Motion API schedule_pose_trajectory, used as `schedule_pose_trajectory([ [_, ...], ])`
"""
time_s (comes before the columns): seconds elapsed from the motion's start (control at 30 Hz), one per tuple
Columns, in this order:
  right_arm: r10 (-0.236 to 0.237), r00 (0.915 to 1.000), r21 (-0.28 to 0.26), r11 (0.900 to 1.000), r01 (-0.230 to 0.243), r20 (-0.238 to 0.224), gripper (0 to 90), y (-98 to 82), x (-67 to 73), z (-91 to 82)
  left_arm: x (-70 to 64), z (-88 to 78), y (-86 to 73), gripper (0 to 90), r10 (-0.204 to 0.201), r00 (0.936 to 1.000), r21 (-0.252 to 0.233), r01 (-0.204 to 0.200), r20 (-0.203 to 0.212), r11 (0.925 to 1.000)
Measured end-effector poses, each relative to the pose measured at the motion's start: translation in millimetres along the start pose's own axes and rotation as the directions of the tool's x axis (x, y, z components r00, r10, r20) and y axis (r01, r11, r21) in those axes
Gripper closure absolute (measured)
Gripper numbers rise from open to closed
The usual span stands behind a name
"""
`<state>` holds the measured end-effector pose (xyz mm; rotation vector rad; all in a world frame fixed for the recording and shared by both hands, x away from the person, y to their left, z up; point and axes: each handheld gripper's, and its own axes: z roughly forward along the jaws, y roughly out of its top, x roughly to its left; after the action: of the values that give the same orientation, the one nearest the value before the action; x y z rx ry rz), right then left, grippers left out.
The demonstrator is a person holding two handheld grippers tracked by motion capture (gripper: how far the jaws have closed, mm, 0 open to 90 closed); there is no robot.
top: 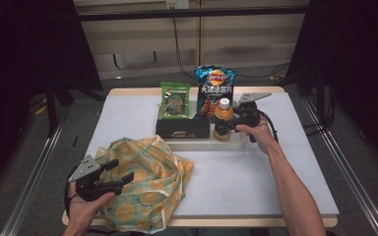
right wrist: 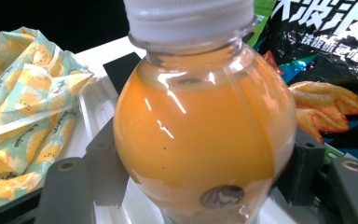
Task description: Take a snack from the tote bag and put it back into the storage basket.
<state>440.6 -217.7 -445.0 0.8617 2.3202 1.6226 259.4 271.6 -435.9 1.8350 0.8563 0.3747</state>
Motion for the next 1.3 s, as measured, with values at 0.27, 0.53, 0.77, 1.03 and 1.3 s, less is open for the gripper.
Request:
schedule_pose_trajectory([
  [0.27,0.007,0.9985,0.018,1.000,-0.008,0.055,18.7,2.7,4.8,-4.9,-0.7,0.6,0.6,22.2,0.011,0.9999,0.002,-0.011,0.006,0.9999],
  [0.53,0.016,0.9949,0.028,0.999,-0.019,0.100,18.3,-1.7,8.3,-9.4,-1.8,-2.6,0.9,22.2,0.012,0.9999,-0.008,-0.012,0.007,0.9999],
  [0.77,0.019,0.9913,0.040,0.999,-0.025,0.130,19.6,-2.4,10.9,-18.1,-1.7,-4.3,1.1,22.0,0.015,0.9999,-0.010,-0.015,0.008,0.9998],
  [1.03,0.054,0.9875,0.019,0.998,-0.057,0.148,14.1,-6.5,17.3,-16.3,-4.7,-4.2,2.7,21.9,0.023,0.9997,-0.019,-0.022,0.012,0.9996],
  [1.3,0.066,0.9700,-0.067,0.996,-0.052,0.234,11.7,-1.6,35.1,-25.7,-6.1,-4.5,3.2,20.9,0.028,0.9995,-0.016,-0.028,0.010,0.9995],
])
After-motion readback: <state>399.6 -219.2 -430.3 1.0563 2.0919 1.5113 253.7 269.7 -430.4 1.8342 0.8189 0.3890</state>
